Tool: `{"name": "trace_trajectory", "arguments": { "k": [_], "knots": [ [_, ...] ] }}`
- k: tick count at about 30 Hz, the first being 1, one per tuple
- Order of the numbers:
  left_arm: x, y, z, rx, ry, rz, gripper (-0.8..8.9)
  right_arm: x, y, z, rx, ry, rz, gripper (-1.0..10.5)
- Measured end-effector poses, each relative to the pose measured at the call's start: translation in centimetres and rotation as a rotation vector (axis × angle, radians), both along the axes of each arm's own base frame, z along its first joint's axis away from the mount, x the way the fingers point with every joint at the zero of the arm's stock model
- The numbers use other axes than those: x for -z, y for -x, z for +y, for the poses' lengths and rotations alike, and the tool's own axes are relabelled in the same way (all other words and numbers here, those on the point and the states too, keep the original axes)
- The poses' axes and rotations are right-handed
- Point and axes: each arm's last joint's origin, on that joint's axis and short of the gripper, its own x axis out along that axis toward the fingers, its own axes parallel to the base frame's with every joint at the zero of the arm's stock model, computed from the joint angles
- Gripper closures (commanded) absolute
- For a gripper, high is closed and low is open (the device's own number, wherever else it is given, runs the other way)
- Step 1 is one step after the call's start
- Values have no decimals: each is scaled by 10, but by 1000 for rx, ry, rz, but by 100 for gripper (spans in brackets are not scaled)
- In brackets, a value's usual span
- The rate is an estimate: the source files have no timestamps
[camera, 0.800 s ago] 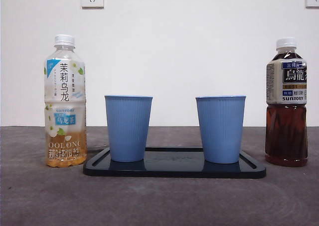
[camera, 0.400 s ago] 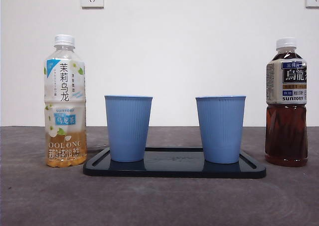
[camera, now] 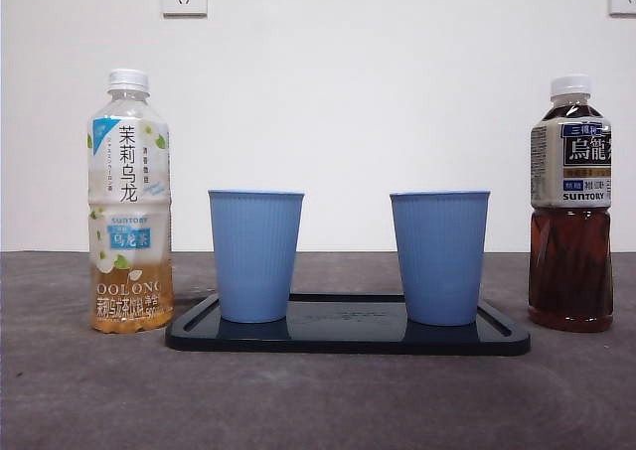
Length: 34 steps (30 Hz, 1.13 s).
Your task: Pour the drink into the cup
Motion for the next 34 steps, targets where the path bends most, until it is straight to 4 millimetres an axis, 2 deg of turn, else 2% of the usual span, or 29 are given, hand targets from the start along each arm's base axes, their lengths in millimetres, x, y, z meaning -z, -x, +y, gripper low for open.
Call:
{"name": "trace_trajectory", "arguments": {
  "k": [4, 8, 12, 16, 34],
  "knots": [
    [0, 0, 0, 0, 0, 0, 789, 51, -12, -7, 199, 59, -50, 932],
    [0, 0, 0, 0, 0, 0, 789, 98, -15, -11, 311, 103, -3, 932],
    [0, 0, 0, 0, 0, 0, 789, 122, -14, -12, 337, 111, 5, 932],
    [0, 0, 0, -1, 0, 0, 789, 122, -13, -13, 337, 109, -48, 932],
    [0, 0, 0, -1, 0, 0, 789, 122, -14, -11, 292, 113, -55, 932]
  ]
}}
